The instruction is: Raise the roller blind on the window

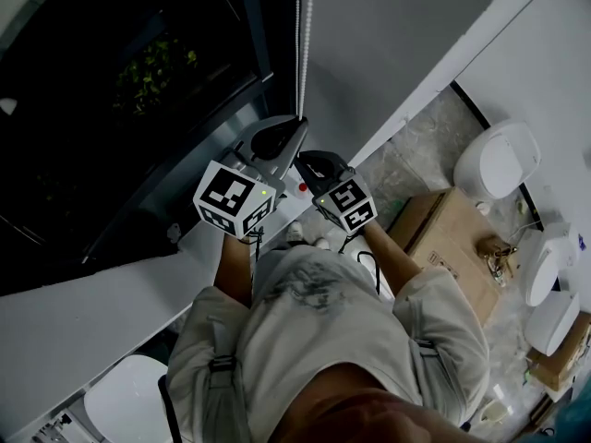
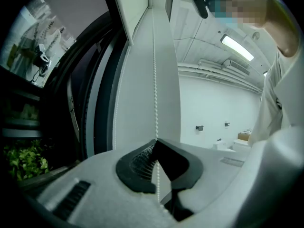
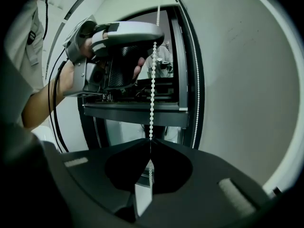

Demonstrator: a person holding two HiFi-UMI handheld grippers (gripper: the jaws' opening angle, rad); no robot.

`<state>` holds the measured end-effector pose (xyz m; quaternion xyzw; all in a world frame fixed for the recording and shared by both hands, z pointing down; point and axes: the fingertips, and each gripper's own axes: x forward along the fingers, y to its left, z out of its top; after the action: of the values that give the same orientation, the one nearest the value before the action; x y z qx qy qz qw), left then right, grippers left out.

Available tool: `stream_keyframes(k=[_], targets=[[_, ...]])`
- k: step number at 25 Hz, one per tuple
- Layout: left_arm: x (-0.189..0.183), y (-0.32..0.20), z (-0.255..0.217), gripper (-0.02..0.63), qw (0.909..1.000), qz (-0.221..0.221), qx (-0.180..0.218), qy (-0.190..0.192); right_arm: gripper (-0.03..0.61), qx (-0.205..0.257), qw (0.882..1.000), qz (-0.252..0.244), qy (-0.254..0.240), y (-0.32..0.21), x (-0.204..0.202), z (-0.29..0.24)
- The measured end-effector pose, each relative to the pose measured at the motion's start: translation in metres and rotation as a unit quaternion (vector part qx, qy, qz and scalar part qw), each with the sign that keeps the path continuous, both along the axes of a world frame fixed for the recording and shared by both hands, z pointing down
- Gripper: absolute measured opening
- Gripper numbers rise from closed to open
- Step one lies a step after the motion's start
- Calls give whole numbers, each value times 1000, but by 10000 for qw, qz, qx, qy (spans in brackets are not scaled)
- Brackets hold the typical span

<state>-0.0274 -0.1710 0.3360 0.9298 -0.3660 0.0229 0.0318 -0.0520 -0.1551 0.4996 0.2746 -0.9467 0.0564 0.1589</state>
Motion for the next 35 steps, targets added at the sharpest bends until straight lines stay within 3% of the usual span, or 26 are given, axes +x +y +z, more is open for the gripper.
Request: stream_keyframes(k=[13,22,27,35], targets=[[3,1,36,11,9994,2,-348,-52,11,-241,9995,-6,195,1,7,36],[3,1,45,11,9991,11,-414,13,12,-149,9998,-3,144,0,6,41],[5,0,44,11,9992,-7,-393,7,17,-54,9998,-103,189,6,4,36],[0,0,44,11,9993,-58,-381,33,57,194,9991,-205,-323,11,8,-13]])
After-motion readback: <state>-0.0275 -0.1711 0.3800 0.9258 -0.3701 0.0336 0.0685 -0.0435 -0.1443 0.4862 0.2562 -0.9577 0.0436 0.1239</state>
